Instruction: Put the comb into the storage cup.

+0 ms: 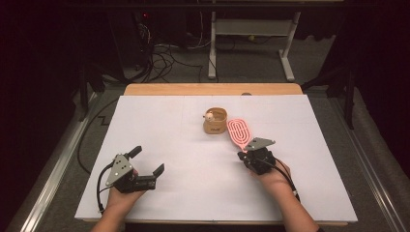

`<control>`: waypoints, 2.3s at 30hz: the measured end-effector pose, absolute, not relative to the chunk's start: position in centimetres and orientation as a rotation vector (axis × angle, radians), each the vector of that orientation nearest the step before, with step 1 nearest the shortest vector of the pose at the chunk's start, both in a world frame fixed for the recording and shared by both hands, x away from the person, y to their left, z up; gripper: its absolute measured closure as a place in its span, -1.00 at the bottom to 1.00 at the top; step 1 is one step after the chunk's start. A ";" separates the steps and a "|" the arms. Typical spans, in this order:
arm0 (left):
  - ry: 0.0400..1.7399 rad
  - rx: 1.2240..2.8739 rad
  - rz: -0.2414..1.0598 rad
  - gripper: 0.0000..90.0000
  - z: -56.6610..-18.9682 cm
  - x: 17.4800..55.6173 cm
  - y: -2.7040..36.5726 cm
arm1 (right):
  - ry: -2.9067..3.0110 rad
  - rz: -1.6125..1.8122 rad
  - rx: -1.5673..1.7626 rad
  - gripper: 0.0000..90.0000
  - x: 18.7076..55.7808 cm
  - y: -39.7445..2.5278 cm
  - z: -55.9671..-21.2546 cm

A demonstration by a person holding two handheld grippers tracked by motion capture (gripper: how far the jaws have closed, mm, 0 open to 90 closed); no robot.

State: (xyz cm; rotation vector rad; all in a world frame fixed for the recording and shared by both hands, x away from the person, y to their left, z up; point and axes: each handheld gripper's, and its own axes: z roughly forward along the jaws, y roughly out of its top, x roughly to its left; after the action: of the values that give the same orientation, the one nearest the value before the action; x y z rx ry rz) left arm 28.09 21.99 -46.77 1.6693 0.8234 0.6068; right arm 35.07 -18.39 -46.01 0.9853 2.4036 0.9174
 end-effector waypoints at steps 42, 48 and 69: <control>0.831 1.674 0.604 -1.00 -47.0 28.2 21.8 | 2.146 1.083 1.255 -0.57 30.9 -20.7 -45.3; 0.825 1.678 0.607 -1.00 -47.0 28.2 21.9 | 2.159 1.002 1.315 -0.53 31.7 -20.2 -46.9; 0.822 1.688 0.610 -1.00 -47.1 28.2 21.8 | 2.190 0.949 1.301 0.20 31.8 -19.8 -47.7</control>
State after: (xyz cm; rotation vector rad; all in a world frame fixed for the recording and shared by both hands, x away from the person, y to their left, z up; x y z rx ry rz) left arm 28.21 21.76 -47.08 1.6882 0.8223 0.6103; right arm 31.80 -19.78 -47.70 1.3014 2.1895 0.9487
